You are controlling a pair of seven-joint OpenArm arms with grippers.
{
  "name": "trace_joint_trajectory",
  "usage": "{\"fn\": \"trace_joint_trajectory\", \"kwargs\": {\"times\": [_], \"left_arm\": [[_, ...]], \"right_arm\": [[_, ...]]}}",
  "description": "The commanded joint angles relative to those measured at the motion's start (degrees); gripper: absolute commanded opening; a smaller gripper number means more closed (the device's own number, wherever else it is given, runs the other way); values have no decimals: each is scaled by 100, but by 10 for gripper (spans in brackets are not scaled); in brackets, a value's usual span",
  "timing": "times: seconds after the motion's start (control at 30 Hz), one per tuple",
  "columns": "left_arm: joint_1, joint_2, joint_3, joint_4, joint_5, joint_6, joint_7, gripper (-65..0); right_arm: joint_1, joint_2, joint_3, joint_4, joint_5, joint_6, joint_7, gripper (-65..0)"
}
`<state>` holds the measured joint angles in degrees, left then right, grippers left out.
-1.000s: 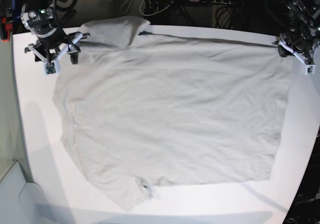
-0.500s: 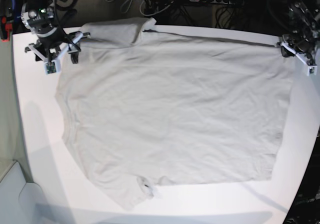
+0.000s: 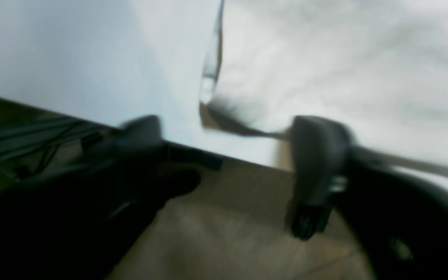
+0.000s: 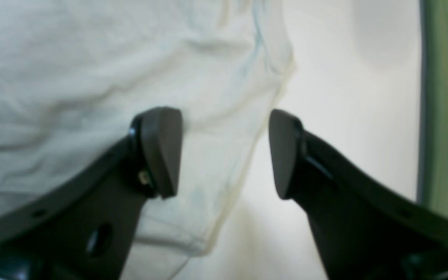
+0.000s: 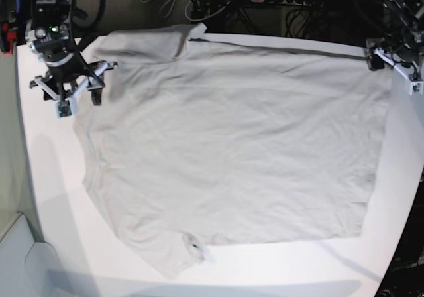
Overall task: Layout the t-shirt on the table in an organized manner, then fold the t-shirt properly
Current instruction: 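Release the shirt with the right gripper and move it to the sleeve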
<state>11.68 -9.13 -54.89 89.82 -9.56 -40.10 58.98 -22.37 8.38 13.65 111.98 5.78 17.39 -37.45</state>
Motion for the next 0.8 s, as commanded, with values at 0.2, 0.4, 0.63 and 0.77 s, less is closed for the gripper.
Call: {"fn": "trace_joint_trajectory", "kwargs": {"times": [0.2,0.4,0.63,0.77], "left_arm": [[-21,-76,-317,139,-59,10,-100,0],[-3,-103,-475,139,-59,10,-109,0],[84,-173,-484,139,-68,10,-109,0],[120,-156,-484,385,-68,10,-109,0]], "right_arm": [[791,195,-473,-196,-2,6,-101,-289],[1705,265,-1114,-1093,-2,6,-611,-289],[2716,256,-1132,-2728,-2,6,-602,-413],[3226,274,-1114,-3581,-11,6,-593,-523]]}}
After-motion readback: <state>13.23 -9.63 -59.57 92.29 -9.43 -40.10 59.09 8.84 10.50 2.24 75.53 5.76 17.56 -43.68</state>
